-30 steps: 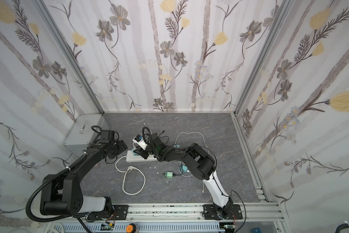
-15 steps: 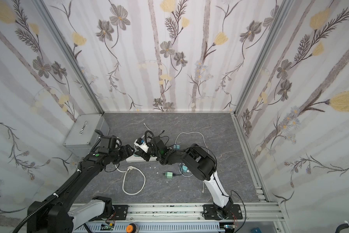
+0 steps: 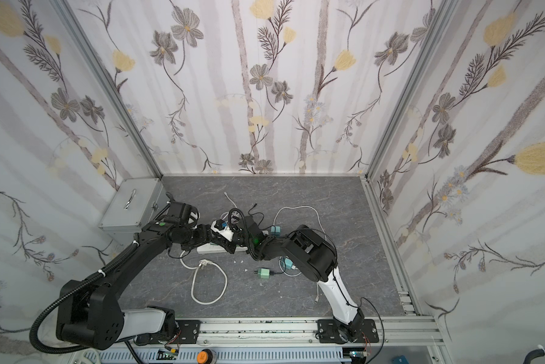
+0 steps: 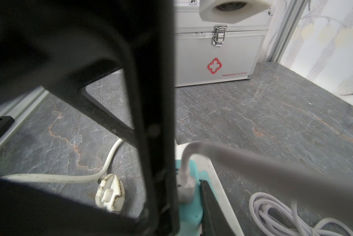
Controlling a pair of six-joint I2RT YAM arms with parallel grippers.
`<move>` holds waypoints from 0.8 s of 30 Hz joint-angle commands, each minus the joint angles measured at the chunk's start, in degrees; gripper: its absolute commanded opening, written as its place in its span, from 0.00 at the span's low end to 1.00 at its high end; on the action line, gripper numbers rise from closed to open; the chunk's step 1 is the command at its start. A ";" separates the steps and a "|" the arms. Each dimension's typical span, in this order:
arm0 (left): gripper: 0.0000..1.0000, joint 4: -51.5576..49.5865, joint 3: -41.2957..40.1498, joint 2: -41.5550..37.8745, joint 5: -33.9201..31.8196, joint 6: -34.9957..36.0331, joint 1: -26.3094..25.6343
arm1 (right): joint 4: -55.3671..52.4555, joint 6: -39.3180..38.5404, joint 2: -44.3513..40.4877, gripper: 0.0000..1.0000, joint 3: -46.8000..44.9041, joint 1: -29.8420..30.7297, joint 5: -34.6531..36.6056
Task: Insert plugs into power strip
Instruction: Pass the plug.
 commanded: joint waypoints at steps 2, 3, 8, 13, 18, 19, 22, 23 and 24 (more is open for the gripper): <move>0.75 -2.14 2.36 4.38 -2.17 3.00 -0.71 | 0.85 -0.16 0.67 0.27 -0.05 0.15 -2.27; 0.74 -1.73 2.93 5.54 -2.23 3.39 -0.90 | 0.88 -0.09 0.70 0.27 -0.01 0.15 -2.59; 0.69 1.17 3.93 9.66 0.58 4.55 -1.79 | 0.84 0.11 0.89 0.28 0.25 0.09 -3.70; 0.64 1.13 3.48 10.85 2.83 4.60 -1.84 | 1.22 1.73 1.22 0.28 0.95 -0.11 -3.00; 0.62 -3.76 3.99 11.33 -8.41 4.75 -1.86 | 1.29 2.10 1.11 0.28 1.39 -0.29 -3.08; 0.62 -3.65 3.91 11.12 -9.41 4.49 -1.82 | 1.13 2.14 1.00 0.29 1.47 -0.35 -3.25; 0.62 -1.31 3.52 10.41 -9.23 3.75 -1.80 | 0.97 2.09 0.39 0.37 0.99 -0.60 -3.13; 0.62 -0.43 3.31 10.31 -8.96 3.73 -1.83 | 1.09 2.23 0.12 0.39 0.67 -0.77 -2.88; 0.62 0.41 3.28 10.62 -8.74 3.73 -1.85 | 1.19 2.19 -0.25 0.41 0.21 -0.86 -2.51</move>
